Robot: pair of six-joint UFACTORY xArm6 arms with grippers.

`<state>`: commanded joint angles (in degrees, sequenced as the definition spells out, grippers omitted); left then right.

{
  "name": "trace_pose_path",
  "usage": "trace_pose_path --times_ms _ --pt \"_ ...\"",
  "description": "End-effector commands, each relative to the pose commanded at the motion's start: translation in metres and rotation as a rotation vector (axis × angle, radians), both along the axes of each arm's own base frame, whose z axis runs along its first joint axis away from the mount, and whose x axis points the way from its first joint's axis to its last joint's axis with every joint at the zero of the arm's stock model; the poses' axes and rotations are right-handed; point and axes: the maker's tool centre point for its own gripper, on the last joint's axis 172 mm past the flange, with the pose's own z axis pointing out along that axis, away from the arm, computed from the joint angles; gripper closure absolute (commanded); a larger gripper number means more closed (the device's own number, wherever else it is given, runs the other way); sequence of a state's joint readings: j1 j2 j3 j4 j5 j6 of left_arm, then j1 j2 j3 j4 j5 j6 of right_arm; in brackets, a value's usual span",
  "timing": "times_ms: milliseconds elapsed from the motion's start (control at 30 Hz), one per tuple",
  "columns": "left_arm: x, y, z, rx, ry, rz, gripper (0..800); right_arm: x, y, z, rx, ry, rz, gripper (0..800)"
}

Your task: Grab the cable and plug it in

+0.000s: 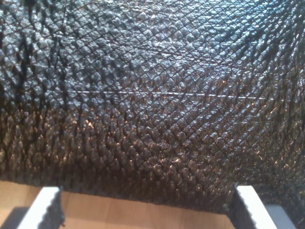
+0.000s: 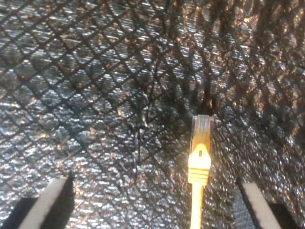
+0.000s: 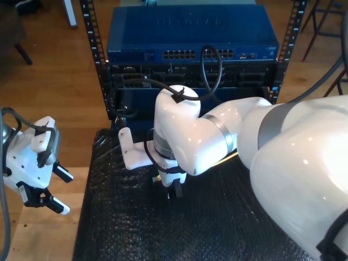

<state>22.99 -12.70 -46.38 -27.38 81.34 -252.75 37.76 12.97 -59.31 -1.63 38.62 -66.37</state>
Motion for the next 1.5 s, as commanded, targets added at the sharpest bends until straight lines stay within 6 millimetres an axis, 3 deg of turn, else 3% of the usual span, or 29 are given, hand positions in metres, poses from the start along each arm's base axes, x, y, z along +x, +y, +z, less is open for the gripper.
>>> trace_pose_path --times_ms 200,533,900,1167,1500 --pt "0.000 0.000 -0.001 0.000 0.000 0.001 0 0.008 0.004 0.004 0.006 -0.028 0.013 101" --pt "0.000 0.000 -0.002 -0.002 0.006 0.000 0 0.014 0.001 -0.008 -0.033 -0.037 0.044 120" --pt "0.000 0.000 -0.002 -0.002 0.005 0.001 0 0.025 0.002 -0.003 -0.046 -0.065 0.056 236" --pt "0.000 0.000 -0.002 -0.002 0.005 0.001 0 0.024 -0.001 -0.012 -0.057 -0.052 0.055 275" --pt "0.000 0.000 -0.002 -0.002 0.006 0.001 0 0.027 0.001 -0.011 -0.050 -0.066 0.044 323"
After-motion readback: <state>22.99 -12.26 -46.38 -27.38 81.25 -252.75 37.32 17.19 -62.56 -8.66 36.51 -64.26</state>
